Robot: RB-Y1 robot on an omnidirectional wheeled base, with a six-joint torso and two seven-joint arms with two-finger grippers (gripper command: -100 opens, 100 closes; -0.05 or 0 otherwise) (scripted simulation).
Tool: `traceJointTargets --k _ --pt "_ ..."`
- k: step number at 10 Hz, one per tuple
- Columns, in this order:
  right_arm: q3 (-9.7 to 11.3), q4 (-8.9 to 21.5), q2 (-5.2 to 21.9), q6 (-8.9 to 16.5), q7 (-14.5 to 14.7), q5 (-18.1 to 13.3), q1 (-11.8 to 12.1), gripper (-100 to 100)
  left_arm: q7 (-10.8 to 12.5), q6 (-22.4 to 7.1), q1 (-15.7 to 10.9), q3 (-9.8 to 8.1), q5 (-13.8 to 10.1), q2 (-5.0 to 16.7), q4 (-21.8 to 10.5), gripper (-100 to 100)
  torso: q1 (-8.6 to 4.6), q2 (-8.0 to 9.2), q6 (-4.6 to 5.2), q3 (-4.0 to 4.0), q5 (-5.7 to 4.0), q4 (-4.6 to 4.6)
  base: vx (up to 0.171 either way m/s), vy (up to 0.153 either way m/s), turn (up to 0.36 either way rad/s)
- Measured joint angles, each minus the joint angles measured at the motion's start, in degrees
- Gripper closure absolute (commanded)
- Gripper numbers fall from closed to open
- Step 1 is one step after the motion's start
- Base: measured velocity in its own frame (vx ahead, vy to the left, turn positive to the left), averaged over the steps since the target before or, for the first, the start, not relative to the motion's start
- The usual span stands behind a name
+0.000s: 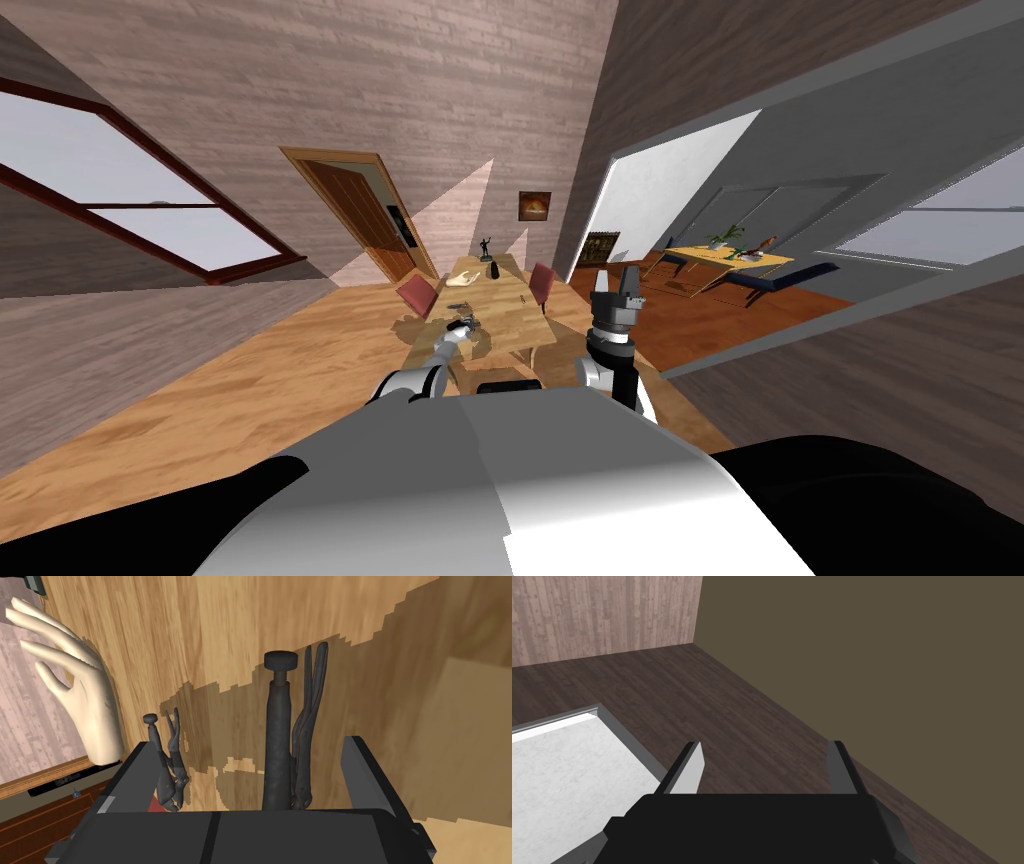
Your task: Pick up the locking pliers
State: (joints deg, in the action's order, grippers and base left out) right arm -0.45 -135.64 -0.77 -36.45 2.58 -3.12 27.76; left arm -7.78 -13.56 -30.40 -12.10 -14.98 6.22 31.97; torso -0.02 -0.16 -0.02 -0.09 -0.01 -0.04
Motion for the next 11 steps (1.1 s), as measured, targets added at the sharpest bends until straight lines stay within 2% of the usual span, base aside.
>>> traceJointTargets --k 2,11 --pt "0.00 0.00 0.00 0.00 0.00 0.00 0.00 0 -2.85 -1.03 1.50 -1.44 -0.47 -1.05 2.63 -100 -0.01 0.03 -0.01 0.02 0.00 0.00 0.036 -0.012 0.059" --pt "0.00 0.00 0.00 0.00 0.00 0.00 -0.01 0 -15.71 -3.23 4.85 -6.73 -4.86 -4.57 7.85 -100 -0.01 0.04 0.02 0.02 0.00 0.01 0.036 -0.009 0.049"
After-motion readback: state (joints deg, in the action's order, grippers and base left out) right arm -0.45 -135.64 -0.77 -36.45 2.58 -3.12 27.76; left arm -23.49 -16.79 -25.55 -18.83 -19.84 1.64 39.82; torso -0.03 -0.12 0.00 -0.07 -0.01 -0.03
